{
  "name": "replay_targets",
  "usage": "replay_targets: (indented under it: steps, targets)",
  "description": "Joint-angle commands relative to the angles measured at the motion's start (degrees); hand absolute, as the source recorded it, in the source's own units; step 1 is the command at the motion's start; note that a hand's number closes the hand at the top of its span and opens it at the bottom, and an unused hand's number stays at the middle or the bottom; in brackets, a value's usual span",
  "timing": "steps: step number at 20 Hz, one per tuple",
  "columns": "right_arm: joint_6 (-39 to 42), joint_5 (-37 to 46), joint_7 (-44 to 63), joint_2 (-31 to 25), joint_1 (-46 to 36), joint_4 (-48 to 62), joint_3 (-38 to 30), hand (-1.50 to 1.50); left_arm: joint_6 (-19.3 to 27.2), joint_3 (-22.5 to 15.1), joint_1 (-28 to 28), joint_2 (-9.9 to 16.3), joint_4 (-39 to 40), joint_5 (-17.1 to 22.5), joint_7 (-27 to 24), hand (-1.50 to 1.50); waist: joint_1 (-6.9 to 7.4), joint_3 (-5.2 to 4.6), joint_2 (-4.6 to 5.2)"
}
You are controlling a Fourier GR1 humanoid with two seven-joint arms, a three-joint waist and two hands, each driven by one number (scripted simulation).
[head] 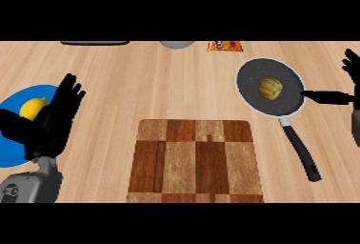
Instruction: Pick the squash from the cutting board and place it in the pan
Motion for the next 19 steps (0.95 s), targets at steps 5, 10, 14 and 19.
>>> replay_targets:
  steps: [5, 10, 14, 19]
  targets:
    - [21.29, -11.51, -11.59, -8.14, 9.39, -0.4, -10.09, -1.5, 0.23, 0.77, -0.41, 0.69, 0.73, -1.09, 0.52, 0.0, -0.82, 0.0, -0.08]
    - [31.45, -12.41, -16.61, -12.54, 17.25, -1.36, -10.33, -1.5, -1.88, 1.67, 3.12, 0.17, -2.18, 1.15, -0.22, 0.0, -0.32, -0.08, -0.29]
    - [29.56, -12.68, -17.08, -11.26, 21.35, -5.43, -9.96, -1.5, -0.36, 2.04, -1.93, 0.3, -1.51, -0.53, 4.2, 0.0, -0.49, -0.11, -0.32]
    - [29.52, -14.14, -14.49, -9.71, 26.21, -12.28, -9.63, -1.5, -1.82, 1.79, 0.66, -1.64, 0.51, -2.24, -0.91, 0.0, -0.69, -0.16, -0.4]
